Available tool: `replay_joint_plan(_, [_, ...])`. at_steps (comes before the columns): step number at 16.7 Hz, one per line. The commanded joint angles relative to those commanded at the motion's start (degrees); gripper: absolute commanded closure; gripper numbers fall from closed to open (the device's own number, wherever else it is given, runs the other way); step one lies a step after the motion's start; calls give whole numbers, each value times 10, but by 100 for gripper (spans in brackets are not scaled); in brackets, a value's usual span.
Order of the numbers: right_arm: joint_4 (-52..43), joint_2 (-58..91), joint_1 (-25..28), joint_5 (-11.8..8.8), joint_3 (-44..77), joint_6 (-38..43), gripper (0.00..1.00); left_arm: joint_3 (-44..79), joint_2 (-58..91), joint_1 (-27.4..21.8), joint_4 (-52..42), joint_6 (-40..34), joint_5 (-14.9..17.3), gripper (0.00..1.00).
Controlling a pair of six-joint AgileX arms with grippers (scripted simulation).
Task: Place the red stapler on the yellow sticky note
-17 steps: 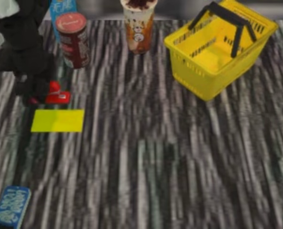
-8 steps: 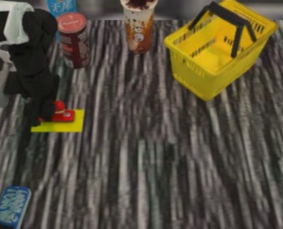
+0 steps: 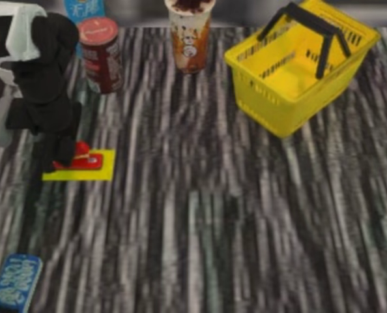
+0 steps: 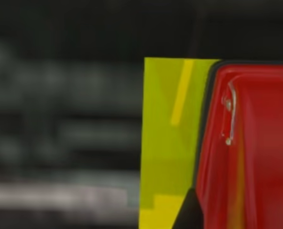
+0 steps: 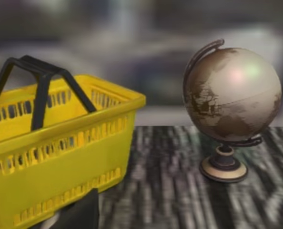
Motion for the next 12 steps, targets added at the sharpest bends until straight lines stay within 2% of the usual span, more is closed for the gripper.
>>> replay_joint_plan(6, [0, 0, 0, 0, 0, 0, 0, 0, 0, 0, 0, 0, 0, 2])
replay_joint_plan(12, [0, 0, 0, 0, 0, 0, 0, 0, 0, 0, 0, 0, 0, 0])
